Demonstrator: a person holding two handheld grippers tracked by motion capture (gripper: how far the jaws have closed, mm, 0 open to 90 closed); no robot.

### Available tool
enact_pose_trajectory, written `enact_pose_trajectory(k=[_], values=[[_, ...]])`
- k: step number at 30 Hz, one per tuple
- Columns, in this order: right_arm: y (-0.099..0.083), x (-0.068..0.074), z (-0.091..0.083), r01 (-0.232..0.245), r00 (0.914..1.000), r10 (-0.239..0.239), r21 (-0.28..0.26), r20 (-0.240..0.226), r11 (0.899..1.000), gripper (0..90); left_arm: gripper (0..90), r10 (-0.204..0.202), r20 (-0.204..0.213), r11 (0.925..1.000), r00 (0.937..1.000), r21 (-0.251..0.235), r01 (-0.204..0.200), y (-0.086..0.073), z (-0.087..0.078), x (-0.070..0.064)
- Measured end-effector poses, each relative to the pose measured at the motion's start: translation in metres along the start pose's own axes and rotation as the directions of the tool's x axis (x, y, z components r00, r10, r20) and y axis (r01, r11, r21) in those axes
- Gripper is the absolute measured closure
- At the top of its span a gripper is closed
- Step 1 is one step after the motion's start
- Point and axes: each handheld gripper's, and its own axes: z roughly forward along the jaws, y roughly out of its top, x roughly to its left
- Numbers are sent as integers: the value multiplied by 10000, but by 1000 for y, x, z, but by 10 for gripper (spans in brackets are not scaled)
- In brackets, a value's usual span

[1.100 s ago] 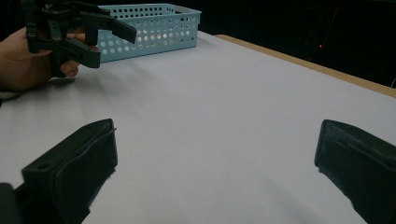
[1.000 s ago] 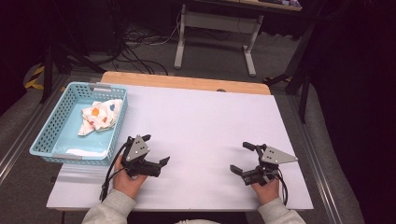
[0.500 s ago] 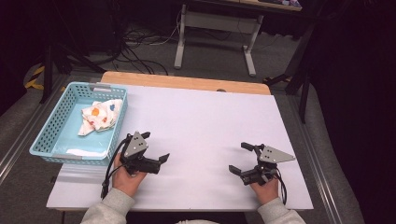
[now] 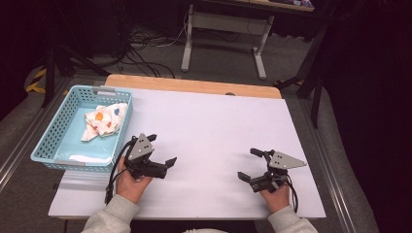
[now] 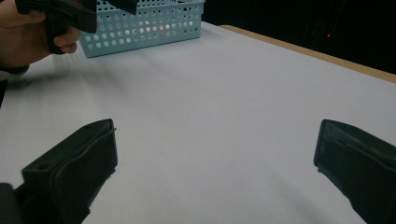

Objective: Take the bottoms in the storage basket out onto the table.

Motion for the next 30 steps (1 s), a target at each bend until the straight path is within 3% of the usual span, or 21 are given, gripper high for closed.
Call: enact_pose_trajectory(k=[19,30], values=[[0,0,1,-48,10000,49,77,-57,10000,3,1,-19,-26,10000,10000,69,19,13,-6,9],[0,0,2,-40,10000,41,100,-74,9999,4,1,-36,81,9993,10000,384,33,19,-7,15]])
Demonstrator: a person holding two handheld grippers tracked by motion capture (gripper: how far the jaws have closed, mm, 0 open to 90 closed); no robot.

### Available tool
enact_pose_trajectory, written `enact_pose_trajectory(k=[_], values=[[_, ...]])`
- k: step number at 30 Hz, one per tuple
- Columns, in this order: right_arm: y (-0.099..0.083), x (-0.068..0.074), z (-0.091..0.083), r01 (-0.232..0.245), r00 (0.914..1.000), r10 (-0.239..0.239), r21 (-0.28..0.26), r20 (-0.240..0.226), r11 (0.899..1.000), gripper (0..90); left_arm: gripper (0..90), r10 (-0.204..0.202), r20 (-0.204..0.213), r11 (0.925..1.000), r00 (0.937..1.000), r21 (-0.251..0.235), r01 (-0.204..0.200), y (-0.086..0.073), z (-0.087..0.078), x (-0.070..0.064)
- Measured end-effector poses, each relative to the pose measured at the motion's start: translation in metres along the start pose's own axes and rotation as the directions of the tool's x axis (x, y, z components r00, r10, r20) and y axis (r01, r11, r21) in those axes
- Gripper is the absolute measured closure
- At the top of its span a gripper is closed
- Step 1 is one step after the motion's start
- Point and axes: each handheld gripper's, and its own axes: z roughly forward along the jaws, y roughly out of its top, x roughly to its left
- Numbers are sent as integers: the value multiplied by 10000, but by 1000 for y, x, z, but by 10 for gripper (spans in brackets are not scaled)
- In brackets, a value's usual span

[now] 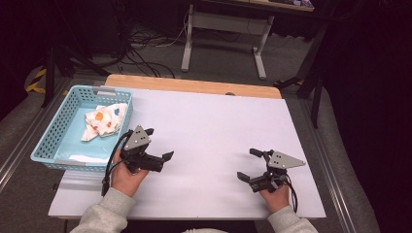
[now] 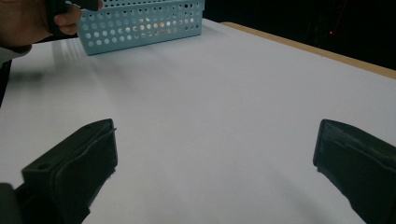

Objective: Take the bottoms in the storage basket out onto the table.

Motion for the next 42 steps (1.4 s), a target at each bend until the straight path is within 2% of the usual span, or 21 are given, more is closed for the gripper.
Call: enact_pose_trajectory(k=[14,42], values=[[0,0,0,-3,10000,3,13,-13,10000,4,1,-8,-87,9998,10000,200,10,12,-7,12],[-1,0,1,-58,9999,56,182,113,9998,4,1,-99,-272,9988,9996,475,112,36,-20,45]])
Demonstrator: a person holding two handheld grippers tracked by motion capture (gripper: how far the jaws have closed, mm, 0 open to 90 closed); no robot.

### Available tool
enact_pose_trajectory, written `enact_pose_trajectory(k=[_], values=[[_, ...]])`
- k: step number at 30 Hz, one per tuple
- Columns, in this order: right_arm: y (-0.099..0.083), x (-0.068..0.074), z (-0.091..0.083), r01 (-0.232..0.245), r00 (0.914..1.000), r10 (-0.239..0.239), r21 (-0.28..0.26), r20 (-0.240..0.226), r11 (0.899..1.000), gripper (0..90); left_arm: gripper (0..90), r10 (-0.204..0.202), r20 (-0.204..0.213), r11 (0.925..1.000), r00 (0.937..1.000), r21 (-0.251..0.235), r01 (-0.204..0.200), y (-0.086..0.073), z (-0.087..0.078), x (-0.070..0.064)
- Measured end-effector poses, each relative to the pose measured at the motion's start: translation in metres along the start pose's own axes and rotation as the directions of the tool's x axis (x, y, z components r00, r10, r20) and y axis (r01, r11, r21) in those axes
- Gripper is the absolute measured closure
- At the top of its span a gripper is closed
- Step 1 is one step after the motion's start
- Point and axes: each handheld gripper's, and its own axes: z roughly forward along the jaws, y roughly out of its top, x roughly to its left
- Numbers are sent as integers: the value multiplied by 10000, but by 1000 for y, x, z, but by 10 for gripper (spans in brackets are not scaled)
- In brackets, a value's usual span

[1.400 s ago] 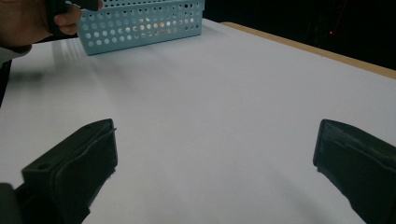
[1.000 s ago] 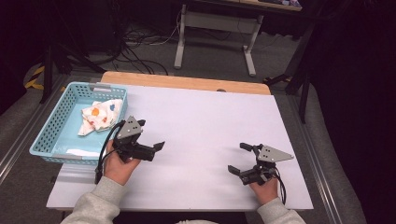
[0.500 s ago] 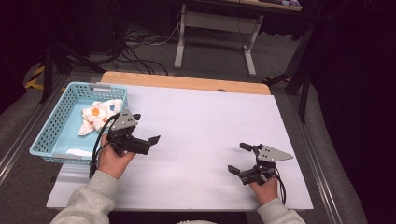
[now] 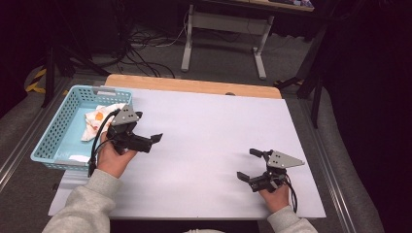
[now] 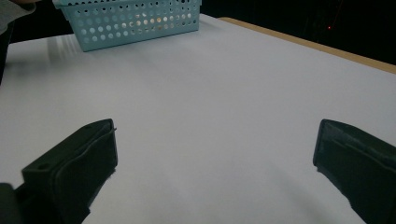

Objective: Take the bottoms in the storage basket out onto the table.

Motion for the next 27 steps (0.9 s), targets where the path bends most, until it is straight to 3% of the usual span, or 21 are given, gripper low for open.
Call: enact_pose_trajectory(k=[27], values=[[-1,-1,1,-82,9998,80,114,172,9999,5,1,-154,-446,9997,9989,195,162,16,-14,40]])
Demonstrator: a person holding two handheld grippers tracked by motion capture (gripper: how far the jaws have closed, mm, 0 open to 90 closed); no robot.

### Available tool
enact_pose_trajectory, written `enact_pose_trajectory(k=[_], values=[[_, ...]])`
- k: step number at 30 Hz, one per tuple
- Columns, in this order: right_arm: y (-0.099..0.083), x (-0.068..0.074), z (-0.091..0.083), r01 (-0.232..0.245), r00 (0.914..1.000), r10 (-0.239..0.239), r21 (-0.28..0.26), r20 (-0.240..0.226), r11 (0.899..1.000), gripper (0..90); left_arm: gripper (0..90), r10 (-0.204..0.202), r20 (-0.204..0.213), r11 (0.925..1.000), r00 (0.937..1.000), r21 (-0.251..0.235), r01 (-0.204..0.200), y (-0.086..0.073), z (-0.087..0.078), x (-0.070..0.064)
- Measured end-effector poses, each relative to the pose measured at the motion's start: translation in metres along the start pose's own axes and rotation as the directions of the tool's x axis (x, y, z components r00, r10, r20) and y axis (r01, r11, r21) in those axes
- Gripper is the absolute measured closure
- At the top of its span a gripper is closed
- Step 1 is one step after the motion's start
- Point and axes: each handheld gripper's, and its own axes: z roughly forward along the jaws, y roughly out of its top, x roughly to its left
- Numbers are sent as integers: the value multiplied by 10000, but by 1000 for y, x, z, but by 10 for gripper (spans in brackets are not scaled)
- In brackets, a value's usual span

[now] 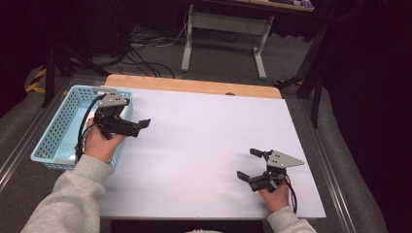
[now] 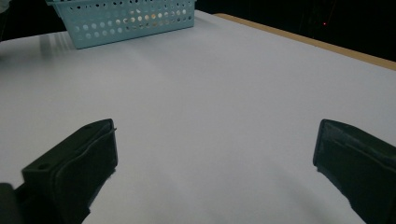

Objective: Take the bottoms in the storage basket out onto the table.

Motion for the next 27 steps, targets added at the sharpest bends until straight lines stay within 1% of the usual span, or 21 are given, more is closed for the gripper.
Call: enact_pose_trajectory(k=[6,11,17,18,27], values=[[0,0,0,-11,10000,11,10,71,10000,5,1,-53,-137,10000,9999,41,54,3,-2,10],[0,0,0,-1,10000,0,28,85,10000,5,2,-74,-276,9997,9996,247,81,5,-3,19],[0,0,0,19,9999,-19,64,141,10000,5,2,-213,-415,9993,9989,296,226,7,-4,29],[0,0,0,18,9999,-19,72,142,10000,5,1,-182,-474,9992,9987,349,199,8,-4,31],[0,0,0,36,9999,-38,96,167,9999,5,1,-335,-840,9973,9959,624,388,9,-3,48]])
